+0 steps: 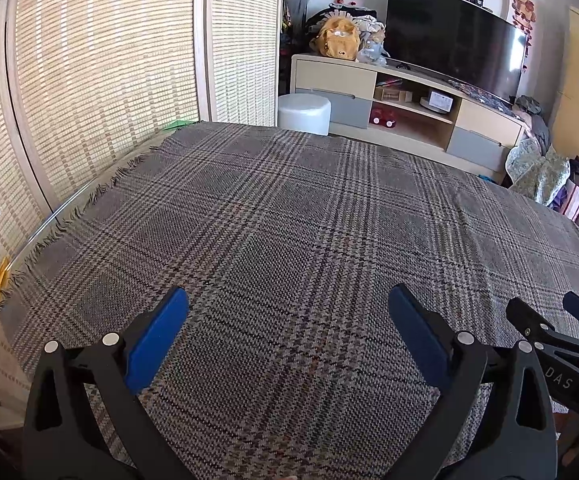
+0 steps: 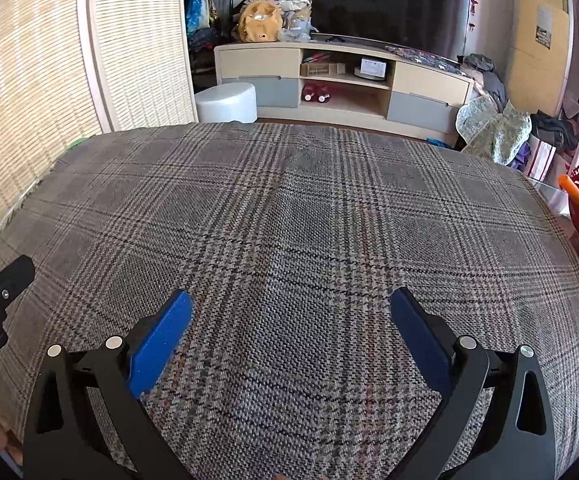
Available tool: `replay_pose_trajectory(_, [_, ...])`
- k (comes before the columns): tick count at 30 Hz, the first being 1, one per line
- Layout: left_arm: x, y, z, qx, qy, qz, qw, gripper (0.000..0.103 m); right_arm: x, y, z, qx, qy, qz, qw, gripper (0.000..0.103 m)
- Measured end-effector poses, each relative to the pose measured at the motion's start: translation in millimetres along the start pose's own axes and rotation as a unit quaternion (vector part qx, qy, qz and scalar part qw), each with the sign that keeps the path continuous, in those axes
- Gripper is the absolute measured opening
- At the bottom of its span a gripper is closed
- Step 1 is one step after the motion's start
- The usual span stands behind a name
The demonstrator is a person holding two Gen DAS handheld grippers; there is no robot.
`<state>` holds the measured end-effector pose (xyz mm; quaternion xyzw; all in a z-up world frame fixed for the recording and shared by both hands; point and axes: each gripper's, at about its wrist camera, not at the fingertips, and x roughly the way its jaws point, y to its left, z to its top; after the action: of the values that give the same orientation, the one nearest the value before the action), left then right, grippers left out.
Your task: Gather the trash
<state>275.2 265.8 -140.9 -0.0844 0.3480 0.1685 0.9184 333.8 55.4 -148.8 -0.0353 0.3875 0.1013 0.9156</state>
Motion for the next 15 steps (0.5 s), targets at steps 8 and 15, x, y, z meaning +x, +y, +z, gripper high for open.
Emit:
replay_pose_trajectory(8, [31, 15, 16, 0.0, 0.01, 0.025, 0.9996, 0.095, 26, 31, 17, -0.006, 0.013, 0.02, 1.0, 0.1])
replay_pose_trajectory(15, [50, 31, 24, -0.006, 0.02, 0.04, 0.999, 0.095, 49, 47, 24, 0.005, 0.034, 0.034, 0.999, 0.1])
